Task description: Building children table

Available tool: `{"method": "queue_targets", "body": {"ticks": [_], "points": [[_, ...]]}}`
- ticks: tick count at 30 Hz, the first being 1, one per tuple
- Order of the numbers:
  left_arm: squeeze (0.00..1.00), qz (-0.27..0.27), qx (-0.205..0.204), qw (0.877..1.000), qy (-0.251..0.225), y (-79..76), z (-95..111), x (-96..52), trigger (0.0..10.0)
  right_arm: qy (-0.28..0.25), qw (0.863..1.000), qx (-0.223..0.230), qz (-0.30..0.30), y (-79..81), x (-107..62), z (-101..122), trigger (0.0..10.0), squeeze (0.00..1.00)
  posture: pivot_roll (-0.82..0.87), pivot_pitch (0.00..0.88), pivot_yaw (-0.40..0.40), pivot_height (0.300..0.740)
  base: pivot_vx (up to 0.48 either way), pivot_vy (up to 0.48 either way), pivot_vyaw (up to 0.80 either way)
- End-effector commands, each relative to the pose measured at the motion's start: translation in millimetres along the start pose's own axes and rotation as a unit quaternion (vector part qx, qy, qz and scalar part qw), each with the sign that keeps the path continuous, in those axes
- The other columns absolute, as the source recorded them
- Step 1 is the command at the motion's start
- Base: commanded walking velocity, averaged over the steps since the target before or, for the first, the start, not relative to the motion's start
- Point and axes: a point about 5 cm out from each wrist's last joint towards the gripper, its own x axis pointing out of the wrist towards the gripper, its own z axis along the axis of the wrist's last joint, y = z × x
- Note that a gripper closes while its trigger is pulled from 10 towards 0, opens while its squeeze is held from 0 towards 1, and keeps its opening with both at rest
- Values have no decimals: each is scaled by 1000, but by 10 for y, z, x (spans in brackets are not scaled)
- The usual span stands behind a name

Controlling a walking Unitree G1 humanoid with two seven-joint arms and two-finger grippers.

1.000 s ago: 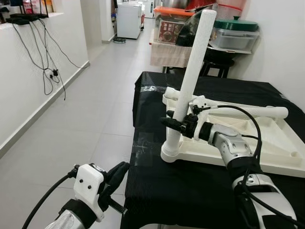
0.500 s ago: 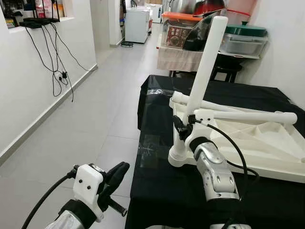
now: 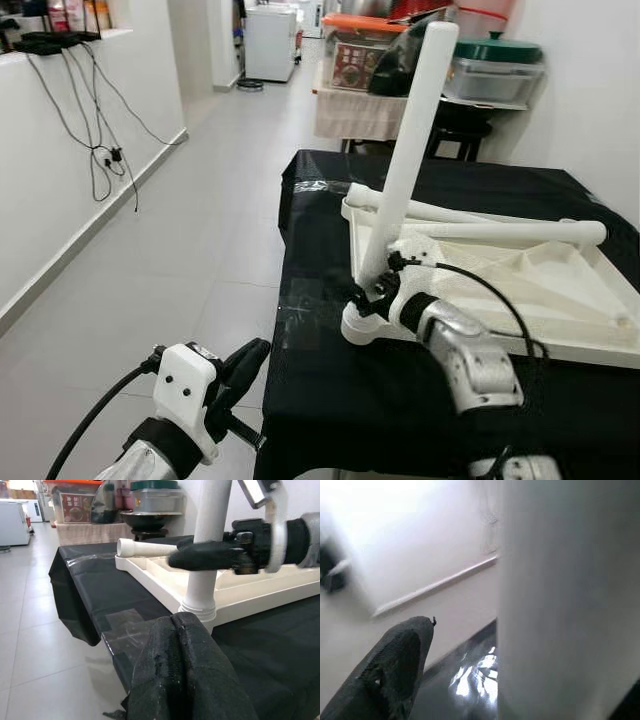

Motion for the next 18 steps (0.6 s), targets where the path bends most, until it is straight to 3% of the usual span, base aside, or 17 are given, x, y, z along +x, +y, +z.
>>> {"method": "queue_targets", "body": {"ticks": [1,4,10,11,12,18], "points": [[0,2,-3,1000,12,-3,-54,0,10000,11,996,-24,79,4,23,-20,10000,0,43,0,-104,740,0,0,0],[0,3,-3,1000,12,-8,-52,-3,10000,26,992,-17,122,-168,11,23,10000,0,46,0,-104,740,0,0,0],[0,3,-4,1000,13,-11,-51,-9,10000,15,989,2,145,-265,31,131,10000,0,51,0,-105,740,0,0,0],[0,2,-4,1000,13,-12,-49,-12,10000,17,988,8,152,-274,31,139,1686,0,53,0,-103,740,0,0,0],[0,2,-4,1000,13,-15,-45,-20,10000,23,984,29,173,-268,29,121,0,0,54,0,-106,740,0,0,0],[0,3,-4,1000,13,-15,-42,-25,10000,14,982,37,184,-301,24,110,0,0,48,0,-103,740,0,0,0]]}}
